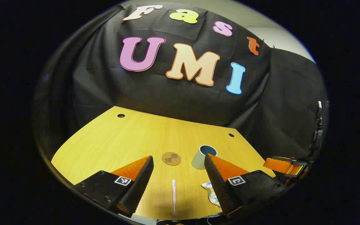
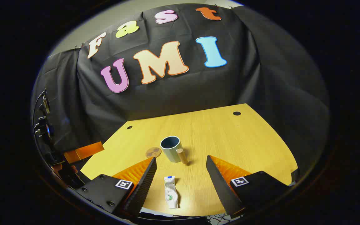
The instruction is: Put the toothbrush and toothpaste on the desktop into the cup, then pick up the cup and place it on the coaster on the desktop.
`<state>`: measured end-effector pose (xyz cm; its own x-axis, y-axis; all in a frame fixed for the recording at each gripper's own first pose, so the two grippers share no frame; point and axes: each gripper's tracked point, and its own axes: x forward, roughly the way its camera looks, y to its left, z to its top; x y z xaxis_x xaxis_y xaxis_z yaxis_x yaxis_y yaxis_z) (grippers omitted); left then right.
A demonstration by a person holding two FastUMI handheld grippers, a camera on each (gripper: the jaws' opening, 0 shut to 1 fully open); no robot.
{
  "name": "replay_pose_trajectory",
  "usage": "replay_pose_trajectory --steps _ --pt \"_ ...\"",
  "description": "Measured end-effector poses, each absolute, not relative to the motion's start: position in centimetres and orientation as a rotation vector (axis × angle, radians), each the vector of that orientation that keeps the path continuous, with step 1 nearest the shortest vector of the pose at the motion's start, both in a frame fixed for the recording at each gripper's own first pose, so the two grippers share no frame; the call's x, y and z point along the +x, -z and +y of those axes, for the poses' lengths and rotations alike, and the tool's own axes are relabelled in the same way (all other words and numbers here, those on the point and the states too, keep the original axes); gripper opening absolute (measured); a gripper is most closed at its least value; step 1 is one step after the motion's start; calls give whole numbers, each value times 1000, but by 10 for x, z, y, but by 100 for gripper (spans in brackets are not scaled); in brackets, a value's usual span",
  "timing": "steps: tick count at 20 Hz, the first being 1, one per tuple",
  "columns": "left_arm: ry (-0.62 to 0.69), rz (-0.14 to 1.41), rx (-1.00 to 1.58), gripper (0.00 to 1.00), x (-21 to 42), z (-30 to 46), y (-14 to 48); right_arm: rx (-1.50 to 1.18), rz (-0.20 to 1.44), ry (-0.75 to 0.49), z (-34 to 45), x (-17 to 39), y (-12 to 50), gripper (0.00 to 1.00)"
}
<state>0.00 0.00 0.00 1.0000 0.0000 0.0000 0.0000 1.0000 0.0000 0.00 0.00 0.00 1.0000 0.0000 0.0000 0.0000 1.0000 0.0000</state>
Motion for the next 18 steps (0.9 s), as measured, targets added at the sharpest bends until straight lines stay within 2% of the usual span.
replay_pose_trajectory --steps 10,18 --pt "-125 11 -26 95 13 1 9 -36 101 -114 -15 40 8 98" --pt "-131 -15 -59 95 20 -16 13 -44 141 -127 -33 40 21 98"
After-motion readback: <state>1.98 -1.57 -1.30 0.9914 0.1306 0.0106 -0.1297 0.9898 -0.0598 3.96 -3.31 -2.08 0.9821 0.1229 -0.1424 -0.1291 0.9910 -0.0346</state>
